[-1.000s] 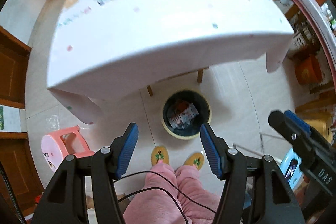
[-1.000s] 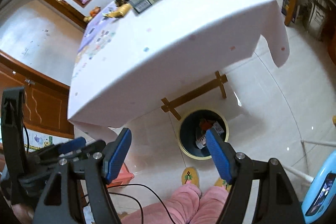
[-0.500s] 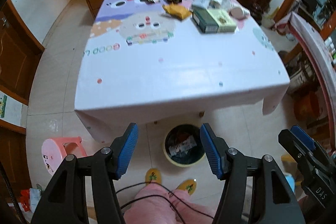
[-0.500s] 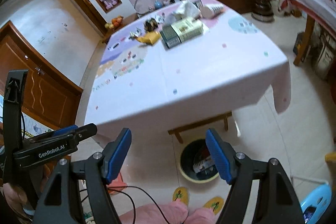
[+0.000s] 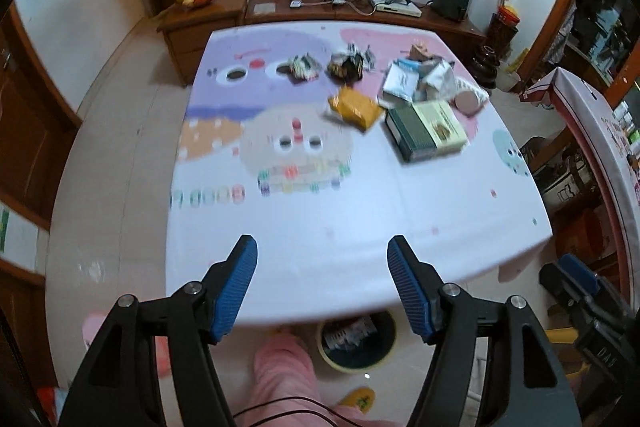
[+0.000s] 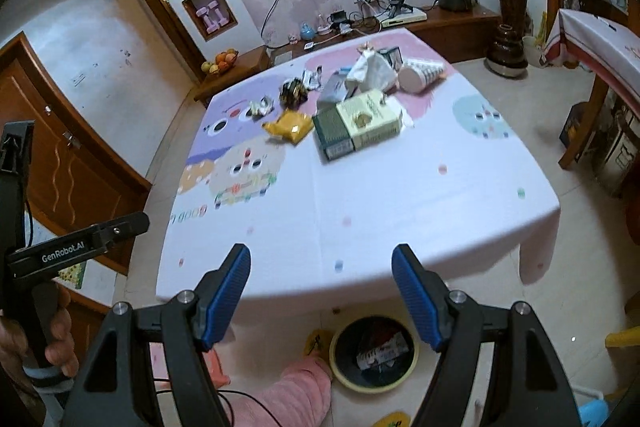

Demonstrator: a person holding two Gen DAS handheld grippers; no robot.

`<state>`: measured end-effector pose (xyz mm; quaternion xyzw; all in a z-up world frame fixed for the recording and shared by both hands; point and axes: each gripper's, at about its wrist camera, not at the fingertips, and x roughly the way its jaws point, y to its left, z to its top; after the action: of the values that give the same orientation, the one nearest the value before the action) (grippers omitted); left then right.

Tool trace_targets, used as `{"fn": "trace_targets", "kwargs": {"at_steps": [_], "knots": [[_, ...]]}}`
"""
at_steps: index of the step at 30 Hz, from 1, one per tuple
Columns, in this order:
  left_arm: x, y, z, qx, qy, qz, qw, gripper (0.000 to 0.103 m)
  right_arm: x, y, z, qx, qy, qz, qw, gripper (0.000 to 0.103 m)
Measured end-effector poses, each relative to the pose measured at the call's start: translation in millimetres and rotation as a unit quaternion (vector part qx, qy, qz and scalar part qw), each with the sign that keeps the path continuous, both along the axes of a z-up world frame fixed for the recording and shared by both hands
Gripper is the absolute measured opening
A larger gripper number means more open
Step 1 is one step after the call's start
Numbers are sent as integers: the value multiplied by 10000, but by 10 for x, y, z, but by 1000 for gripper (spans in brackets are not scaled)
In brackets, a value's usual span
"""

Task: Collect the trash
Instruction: 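Raise both tools back over the table toward the remaining trash, then grasp the yellow packet with the right gripper while the left gripper grasps the green snack wrapper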

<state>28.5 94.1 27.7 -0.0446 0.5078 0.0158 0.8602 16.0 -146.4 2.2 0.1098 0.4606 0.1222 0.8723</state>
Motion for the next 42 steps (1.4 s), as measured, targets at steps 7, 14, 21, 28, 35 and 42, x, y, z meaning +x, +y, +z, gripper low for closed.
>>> {"fn": "trace_targets", "kwargs": {"at_steps": [7, 14, 21, 28, 35, 42], "knots": [[1070, 315, -48, 144, 6, -736, 9972, 66, 908, 363, 14, -64, 38, -252, 9997, 74], [1993, 571, -298, -16, 414, -1436, 9888, 66, 1885, 1015, -191, -408, 215, 38, 9989, 74], [2788, 820, -646, -153, 749, -1633, 9836, 66, 2559, 1411, -556, -832, 466, 533, 9940, 74], [3192, 988, -912, -397, 1020, -1622, 9807, 66, 3002, 1656, -953, -1170, 849, 1344, 9803, 74], [3292, 1086, -1144, -476, 1264, -1689, 9763, 66, 3137, 1828, -1303, -1733, 1169, 2089, 9553, 74], [3356, 1072, -1213, -620, 1306, -1683, 9751, 66, 3146, 1922, -1506, -2116, 1410, 2247, 9407, 51]]}}
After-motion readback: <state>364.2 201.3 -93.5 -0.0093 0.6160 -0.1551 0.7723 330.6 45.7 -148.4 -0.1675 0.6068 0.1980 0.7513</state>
